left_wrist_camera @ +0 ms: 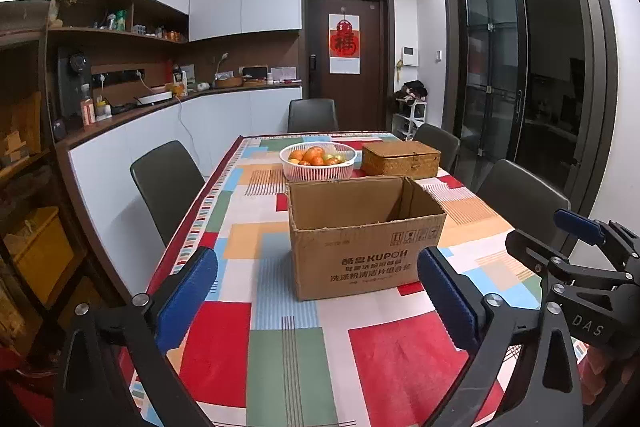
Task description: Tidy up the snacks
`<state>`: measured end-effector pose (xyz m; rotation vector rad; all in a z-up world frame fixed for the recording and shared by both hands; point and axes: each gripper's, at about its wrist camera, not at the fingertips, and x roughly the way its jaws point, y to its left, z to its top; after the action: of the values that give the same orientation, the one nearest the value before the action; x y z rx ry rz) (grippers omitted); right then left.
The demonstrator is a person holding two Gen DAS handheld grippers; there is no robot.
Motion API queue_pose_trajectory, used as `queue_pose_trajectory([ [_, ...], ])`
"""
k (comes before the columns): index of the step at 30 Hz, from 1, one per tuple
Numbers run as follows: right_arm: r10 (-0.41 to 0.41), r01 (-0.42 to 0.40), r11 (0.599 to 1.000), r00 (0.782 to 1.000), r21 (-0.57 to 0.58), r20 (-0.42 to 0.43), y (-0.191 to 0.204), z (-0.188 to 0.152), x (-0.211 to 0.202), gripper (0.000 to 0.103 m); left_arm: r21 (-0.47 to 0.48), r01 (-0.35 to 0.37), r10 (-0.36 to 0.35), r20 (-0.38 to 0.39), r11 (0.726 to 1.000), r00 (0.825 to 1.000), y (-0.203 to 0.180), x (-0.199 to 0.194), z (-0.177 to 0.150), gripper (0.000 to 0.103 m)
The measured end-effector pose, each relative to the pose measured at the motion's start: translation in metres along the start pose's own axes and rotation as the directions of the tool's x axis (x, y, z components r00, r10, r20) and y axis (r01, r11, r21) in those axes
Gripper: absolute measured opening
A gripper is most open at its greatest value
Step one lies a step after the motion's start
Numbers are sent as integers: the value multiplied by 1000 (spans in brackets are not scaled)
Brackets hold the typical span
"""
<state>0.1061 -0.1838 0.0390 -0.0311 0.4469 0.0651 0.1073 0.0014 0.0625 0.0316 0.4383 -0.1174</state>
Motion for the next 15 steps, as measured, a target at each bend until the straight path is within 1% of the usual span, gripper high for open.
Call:
queue_pose_trajectory([
  [3, 0, 0, 1000, 1000, 3, 3, 0, -2, -4, 80, 10, -7, 7, 5, 1000, 1000, -2, -7, -1, 103],
  [6, 1, -1, 1000, 1000, 11, 7, -2, -4, -9, 83, 17, -17, 16, 9, 1000, 1000, -2, -11, -1, 103],
  [12, -1, 0, 1000, 1000, 15, 23, -3, -5, -18, 83, 17, -9, 8, 14, 1000, 1000, -3, -17, -4, 103],
  [15, 3, -3, 1000, 1000, 13, 28, -3, -6, -21, 83, 18, -18, 18, 23, 1000, 1000, -3, -20, -3, 103],
])
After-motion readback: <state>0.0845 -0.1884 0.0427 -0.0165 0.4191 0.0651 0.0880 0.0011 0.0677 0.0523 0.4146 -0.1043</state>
